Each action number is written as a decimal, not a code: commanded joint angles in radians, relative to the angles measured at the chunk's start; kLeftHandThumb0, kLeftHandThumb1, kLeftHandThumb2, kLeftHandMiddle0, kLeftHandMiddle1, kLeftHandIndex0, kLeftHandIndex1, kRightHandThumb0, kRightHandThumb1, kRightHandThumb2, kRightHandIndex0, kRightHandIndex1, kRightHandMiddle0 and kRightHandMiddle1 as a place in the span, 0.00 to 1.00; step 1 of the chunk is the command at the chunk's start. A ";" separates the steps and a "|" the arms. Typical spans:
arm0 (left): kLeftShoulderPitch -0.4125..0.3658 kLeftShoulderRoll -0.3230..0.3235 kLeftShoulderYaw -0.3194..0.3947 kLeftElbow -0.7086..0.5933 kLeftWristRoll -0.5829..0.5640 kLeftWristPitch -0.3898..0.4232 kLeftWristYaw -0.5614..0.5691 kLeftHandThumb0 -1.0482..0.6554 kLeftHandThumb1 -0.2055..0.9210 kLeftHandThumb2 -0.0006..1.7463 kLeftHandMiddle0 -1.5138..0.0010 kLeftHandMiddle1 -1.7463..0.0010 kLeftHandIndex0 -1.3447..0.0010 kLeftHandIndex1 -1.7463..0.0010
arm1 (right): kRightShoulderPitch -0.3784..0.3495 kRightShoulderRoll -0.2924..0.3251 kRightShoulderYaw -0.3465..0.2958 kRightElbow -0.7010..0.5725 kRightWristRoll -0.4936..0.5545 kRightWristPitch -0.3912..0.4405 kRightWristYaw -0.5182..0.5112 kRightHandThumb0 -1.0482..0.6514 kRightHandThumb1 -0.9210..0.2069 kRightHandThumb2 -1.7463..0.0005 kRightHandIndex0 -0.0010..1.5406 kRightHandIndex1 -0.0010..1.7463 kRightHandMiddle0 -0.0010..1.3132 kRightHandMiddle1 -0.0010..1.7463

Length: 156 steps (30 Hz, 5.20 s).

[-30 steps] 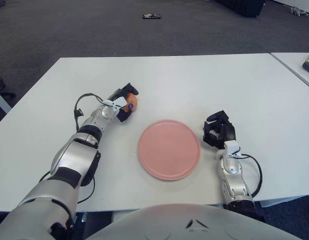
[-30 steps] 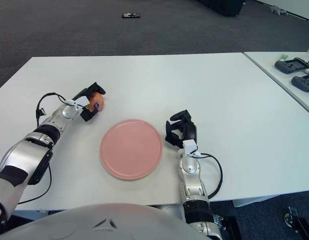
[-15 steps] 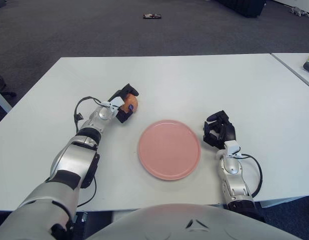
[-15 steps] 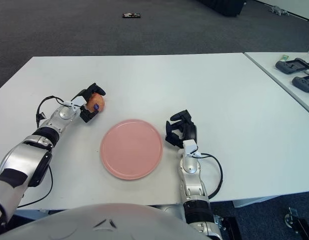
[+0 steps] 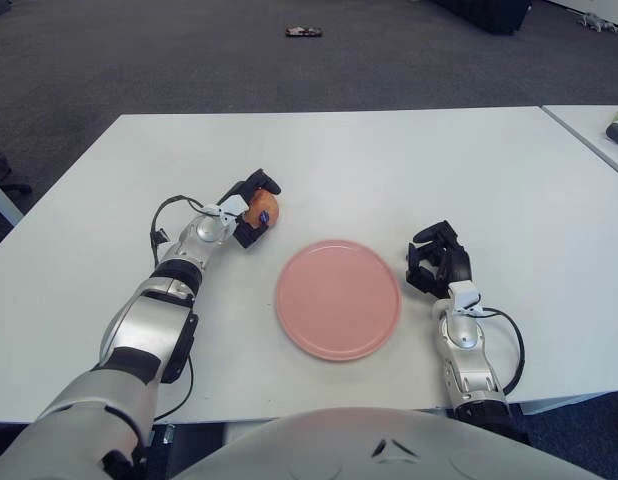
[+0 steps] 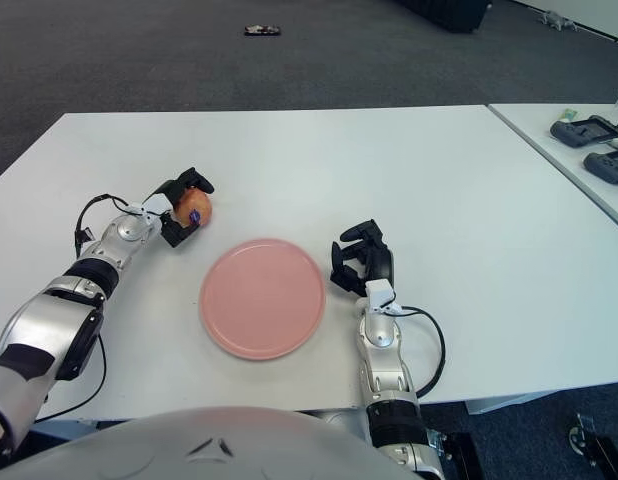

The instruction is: Put the apple into the plate.

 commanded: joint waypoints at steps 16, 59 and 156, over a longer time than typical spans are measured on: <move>0.169 0.005 0.039 -0.487 -0.058 0.026 -0.057 0.61 0.09 1.00 0.36 0.08 0.48 0.00 | -0.009 -0.010 -0.003 -0.001 -0.016 0.023 -0.003 0.38 0.29 0.44 0.38 0.85 0.30 1.00; 0.431 0.100 -0.190 -1.063 0.067 -0.224 -0.312 0.61 0.10 0.99 0.36 0.08 0.49 0.00 | 0.000 -0.011 0.000 -0.014 -0.014 0.028 -0.001 0.39 0.22 0.50 0.35 0.85 0.26 1.00; 0.326 0.021 -0.183 -0.637 0.294 -0.517 0.233 0.02 1.00 0.56 1.00 1.00 1.00 0.99 | 0.014 0.007 0.001 -0.061 -0.023 0.096 -0.026 0.39 0.22 0.50 0.33 0.84 0.26 1.00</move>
